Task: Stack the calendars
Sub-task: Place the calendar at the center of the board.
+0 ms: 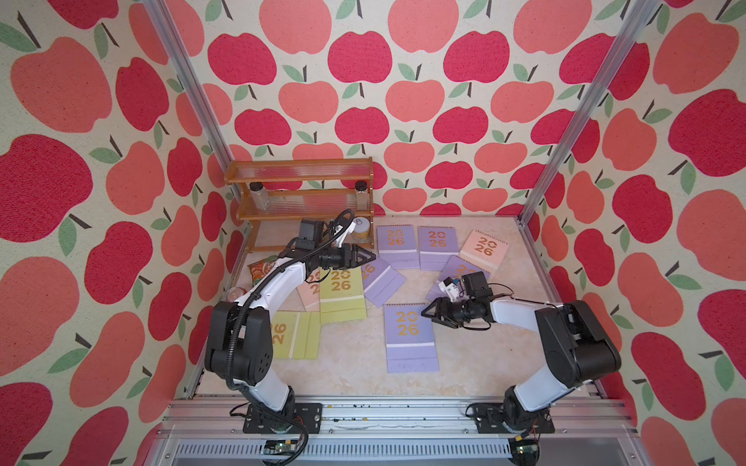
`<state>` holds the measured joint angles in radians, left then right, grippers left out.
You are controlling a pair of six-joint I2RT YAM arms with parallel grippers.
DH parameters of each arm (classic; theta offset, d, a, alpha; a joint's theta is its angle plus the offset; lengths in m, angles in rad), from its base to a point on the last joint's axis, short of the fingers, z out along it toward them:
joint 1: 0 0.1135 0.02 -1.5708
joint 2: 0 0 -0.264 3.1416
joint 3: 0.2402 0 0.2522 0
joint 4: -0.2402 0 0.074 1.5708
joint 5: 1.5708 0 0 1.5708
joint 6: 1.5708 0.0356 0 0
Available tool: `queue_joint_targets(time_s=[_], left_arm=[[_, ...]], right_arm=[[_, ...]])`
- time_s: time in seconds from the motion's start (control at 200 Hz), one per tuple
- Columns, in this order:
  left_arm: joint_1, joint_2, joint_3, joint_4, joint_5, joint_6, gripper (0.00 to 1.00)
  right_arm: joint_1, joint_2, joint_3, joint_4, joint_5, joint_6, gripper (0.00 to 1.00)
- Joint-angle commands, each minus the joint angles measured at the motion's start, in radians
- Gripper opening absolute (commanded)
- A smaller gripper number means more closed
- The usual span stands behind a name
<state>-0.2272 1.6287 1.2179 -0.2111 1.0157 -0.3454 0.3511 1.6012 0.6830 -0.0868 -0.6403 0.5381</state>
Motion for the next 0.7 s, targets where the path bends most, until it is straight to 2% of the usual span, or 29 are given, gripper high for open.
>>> queue_joint_targets(time_s=[0.0, 0.08, 0.1, 0.17, 0.245, 0.305, 0.38, 0.535, 0.695], left_arm=[[-0.009, 0.006, 0.015, -0.033, -0.017, 0.024, 0.55], [-0.020, 0.015, 0.039, -0.076, -0.043, 0.048, 0.56], [-0.027, 0.021, 0.049, -0.091, -0.052, 0.058, 0.61], [-0.057, 0.043, 0.088, -0.123, -0.075, 0.079, 0.68], [-0.100, 0.084, 0.143, -0.141, -0.098, 0.086, 0.75], [-0.142, 0.136, 0.203, -0.150, -0.114, 0.083, 0.83], [-0.206, 0.224, 0.302, -0.180, -0.147, 0.090, 0.88], [-0.324, 0.432, 0.519, -0.227, -0.212, 0.107, 0.90], [-0.391, 0.645, 0.763, -0.318, -0.284, 0.135, 0.90]], right_arm=[[-0.008, -0.033, 0.011, -0.212, 0.234, -0.044, 0.69], [-0.012, -0.099, 0.045, -0.300, 0.326, -0.058, 0.77], [-0.017, -0.115, 0.055, -0.324, 0.347, -0.063, 0.80], [-0.040, -0.162, 0.102, -0.405, 0.411, -0.083, 0.92], [-0.094, -0.198, 0.154, -0.477, 0.434, -0.111, 0.98], [-0.149, -0.219, 0.189, -0.514, 0.436, -0.139, 0.99], [-0.242, -0.240, 0.216, -0.533, 0.407, -0.168, 0.99], [-0.421, -0.263, 0.236, -0.527, 0.332, -0.208, 0.99], [-0.533, -0.240, 0.237, -0.494, 0.298, -0.227, 0.97]])
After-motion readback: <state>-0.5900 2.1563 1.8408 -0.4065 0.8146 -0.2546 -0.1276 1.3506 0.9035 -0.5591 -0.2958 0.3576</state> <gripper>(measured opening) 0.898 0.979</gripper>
